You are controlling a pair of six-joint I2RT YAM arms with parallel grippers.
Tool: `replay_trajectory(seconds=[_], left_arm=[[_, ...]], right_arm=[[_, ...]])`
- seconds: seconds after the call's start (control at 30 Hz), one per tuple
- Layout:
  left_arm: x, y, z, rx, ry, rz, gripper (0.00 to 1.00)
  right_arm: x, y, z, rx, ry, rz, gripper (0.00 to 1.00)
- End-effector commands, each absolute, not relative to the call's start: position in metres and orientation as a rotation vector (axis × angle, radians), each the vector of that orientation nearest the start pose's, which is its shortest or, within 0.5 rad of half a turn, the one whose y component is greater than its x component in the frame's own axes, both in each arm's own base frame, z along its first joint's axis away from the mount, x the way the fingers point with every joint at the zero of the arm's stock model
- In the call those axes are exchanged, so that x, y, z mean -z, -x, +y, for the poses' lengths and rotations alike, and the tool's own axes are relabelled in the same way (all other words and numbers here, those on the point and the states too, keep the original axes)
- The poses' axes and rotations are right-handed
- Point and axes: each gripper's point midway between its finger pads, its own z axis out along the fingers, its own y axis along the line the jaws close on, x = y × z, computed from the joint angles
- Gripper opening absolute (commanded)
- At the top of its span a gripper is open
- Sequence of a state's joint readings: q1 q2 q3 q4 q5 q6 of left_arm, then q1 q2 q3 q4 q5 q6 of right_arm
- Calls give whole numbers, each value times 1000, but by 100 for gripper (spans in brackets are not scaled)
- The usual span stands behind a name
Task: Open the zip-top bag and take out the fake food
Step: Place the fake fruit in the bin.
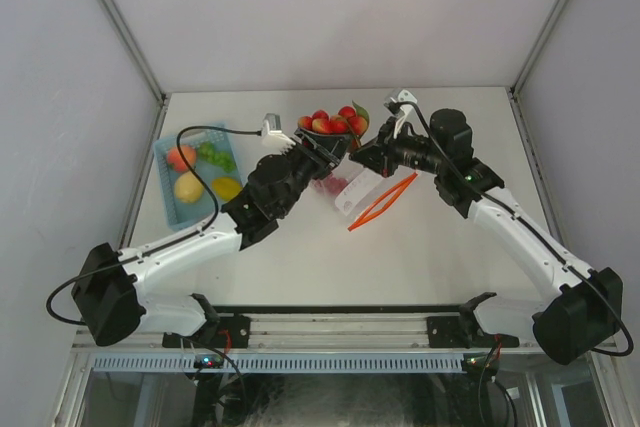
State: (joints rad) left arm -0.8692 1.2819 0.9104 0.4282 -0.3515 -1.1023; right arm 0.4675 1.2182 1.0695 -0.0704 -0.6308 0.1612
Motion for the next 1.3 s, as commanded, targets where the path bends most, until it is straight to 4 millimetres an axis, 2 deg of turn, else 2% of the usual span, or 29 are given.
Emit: replay_trajectory(seconds=[0.0, 0.17, 0.2, 0.27, 0.43, 0.47, 0.53, 0.57, 0.67, 0.7, 0.77, 0.9, 1.03, 1.27], left_arm=[[-351, -307, -331, 1265, 424, 1588, 56], [-350, -307, -330, 1225, 381, 1600, 56], [-351, -307, -330, 1219, 370, 1598, 53], [-351, -307, -331, 1213, 354, 1600, 41], [-355, -306, -332, 1214, 328, 1588, 31], [-357, -306, -332, 1222, 324, 1582, 31], [-360, -306, -334, 1242, 320, 1577, 40], [-360, -306, -334, 1246, 322, 1579, 49], [-361, -307, -334, 1256, 325, 1580, 51], [-360, -306, -335, 1262, 328, 1583, 48], [-360, -306, -335, 1277, 328, 1578, 35], [-359, -307, -335, 1299, 327, 1566, 2], [-358, -306, -335, 1311, 326, 1561, 0], [-361, -305, -329, 1342, 361, 1528, 0]], right_arm=[[-327, -288, 269, -1010, 748, 1609, 0], [-329, -288, 269, -1010, 759, 1592, 0], [-329, -288, 269, -1010, 763, 1591, 0], [-330, -287, 269, -1008, 770, 1586, 0], [-329, -284, 270, -1002, 800, 1574, 0], [-329, -282, 271, -1001, 809, 1571, 0], [-328, -280, 271, -994, 826, 1564, 0], [-328, -280, 271, -992, 830, 1564, 0], [-329, -279, 271, -989, 839, 1557, 0], [-329, -278, 272, -988, 843, 1555, 0], [-329, -277, 272, -988, 853, 1549, 0], [-330, -275, 272, -994, 862, 1543, 0], [-333, -278, 269, -1006, 828, 1552, 0], [-338, -284, 264, -1013, 784, 1555, 22]])
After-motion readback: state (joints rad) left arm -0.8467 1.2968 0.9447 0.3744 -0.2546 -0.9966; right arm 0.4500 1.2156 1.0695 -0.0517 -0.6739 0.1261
